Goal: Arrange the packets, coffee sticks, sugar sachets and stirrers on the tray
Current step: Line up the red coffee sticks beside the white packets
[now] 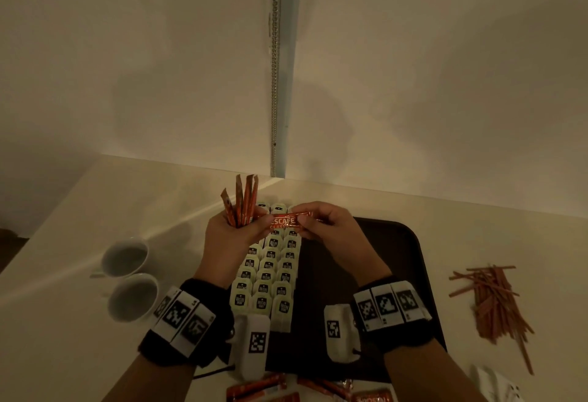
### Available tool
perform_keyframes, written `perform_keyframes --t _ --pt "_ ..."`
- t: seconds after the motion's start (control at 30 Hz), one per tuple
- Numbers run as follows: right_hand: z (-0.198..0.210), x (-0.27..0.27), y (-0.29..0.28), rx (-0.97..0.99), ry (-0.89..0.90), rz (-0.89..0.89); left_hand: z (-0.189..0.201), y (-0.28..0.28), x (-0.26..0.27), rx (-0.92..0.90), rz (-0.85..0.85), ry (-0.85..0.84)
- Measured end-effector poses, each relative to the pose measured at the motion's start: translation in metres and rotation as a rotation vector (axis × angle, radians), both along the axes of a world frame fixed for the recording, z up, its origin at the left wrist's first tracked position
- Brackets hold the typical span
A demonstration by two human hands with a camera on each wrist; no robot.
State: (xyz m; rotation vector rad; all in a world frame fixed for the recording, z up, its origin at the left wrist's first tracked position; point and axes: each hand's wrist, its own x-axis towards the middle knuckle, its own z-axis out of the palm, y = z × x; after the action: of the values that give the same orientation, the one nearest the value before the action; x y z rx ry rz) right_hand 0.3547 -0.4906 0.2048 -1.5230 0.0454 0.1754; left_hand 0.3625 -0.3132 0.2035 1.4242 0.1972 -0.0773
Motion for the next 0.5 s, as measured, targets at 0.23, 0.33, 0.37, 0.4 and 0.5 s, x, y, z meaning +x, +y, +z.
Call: perform_keyframes --t 0.23,0.33,0.37,0.4,0.5 --pt "0.006 0.008 -0.025 -0.298 -0.033 0.064 -0.005 -0.002 -0.002 -0.032 -0.050 -0.001" --pt "-0.007 0.016 -0.050 -0.499 -0.099 -0.073 -0.004 -0.001 -0.004 -0.039 -0.032 0.018" --pt "-0.016 0.018 -0.060 -0.554 -0.090 -0.107 -0.005 0.000 -0.004 -0.032 -0.024 0.022" --pt "-0.027 0.018 -0.069 -0.596 -0.059 -0.129 -0.006 0.002 -0.005 -0.019 -0.025 0.025" --pt "-0.066 0.015 -0.089 -0.651 0.082 -0.168 -0.010 0.008 -0.009 0.015 -0.054 0.039"
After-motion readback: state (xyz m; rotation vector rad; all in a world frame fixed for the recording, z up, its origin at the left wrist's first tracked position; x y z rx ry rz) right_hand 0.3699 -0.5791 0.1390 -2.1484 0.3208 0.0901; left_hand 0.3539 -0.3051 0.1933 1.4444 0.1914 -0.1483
